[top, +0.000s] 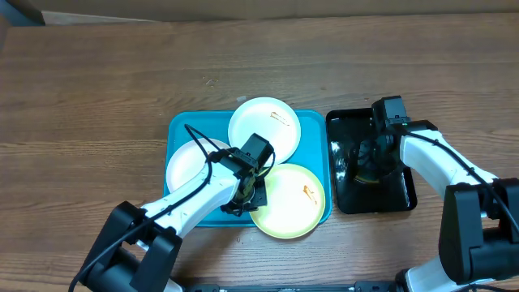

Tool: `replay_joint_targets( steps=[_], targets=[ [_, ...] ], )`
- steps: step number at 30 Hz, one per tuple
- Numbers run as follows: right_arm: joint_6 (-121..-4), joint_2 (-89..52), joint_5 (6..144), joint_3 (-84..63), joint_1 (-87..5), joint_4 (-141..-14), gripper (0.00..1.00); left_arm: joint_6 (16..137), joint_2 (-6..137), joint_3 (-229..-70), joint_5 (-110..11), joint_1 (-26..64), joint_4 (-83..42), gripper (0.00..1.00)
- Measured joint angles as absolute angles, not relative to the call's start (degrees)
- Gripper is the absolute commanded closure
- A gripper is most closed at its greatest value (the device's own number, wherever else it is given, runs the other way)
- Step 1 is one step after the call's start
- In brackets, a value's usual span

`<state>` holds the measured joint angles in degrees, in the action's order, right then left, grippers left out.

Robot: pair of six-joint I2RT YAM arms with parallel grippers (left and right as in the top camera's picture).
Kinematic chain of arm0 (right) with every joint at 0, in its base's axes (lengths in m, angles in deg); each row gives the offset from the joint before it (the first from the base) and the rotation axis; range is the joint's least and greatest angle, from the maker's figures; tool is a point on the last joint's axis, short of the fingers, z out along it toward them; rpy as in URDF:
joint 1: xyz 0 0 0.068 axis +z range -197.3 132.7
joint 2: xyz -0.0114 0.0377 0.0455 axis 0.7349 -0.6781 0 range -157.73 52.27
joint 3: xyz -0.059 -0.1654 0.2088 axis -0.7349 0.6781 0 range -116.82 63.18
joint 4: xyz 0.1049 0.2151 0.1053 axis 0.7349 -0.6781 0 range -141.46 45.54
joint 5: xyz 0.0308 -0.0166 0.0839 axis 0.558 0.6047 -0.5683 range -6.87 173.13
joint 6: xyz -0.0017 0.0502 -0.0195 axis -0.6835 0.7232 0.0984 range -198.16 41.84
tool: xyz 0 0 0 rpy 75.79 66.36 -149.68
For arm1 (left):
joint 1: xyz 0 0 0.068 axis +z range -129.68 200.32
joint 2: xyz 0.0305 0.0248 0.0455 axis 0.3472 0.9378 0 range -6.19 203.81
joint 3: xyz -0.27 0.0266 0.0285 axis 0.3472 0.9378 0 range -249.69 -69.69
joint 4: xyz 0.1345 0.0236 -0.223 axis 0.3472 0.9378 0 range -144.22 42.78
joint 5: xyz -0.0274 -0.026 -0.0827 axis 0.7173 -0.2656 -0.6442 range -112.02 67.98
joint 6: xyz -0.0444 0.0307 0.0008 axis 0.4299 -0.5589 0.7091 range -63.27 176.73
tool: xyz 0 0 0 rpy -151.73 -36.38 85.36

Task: Clean dirty plates on tray and stack at the side
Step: 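Grip the yellow-rimmed plate rim with the left gripper and tilt it up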

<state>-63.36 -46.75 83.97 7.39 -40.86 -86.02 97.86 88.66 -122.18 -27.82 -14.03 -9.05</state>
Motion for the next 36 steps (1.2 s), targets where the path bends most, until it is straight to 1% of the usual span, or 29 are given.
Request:
replay_joint_targets(
  steps=[3, 7, 12, 15, 20, 29, 36],
  targets=[
    [-63.4, -46.7, 83.9, 7.3, -40.8, -86.7, 0.96, 97.2, 88.6, -122.5, -29.2, -12.8, -8.8, 0.96],
    [-63.4, -46.8, 83.9, 5.5, -40.8, -91.4, 0.96, 97.0, 88.6, -122.8, -29.5, -12.6, -7.9, 0.96],
    [-62.7, -46.8, 84.3, 3.8, -40.8, -92.6, 0.96, 97.0, 88.6, -123.4, -29.5, -12.6, -7.4, 0.96],
    [-63.1, -46.8, 81.6, 3.5, -40.9, -93.0, 0.96, 97.0, 88.6, -124.1, -29.5, -12.6, -7.3, 0.96],
    [-63.6, -46.9, 79.8, 0.0, -41.2, -98.2, 0.96, 97.0, 88.6, -124.3, -28.6, -12.6, -7.3, 0.96],
    [-63.9, -46.9, 76.9, -10.7, -41.3, -107.7, 0.96, 97.0, 88.6, -124.4, -27.7, -12.6, -5.6, 0.96],
    [-64.7, -46.9, 76.3, -12.0, -41.3, -110.2, 0.96, 96.8, 90.2, -124.4, -27.8, -12.2, -6.6, 0.96]
  ],
)
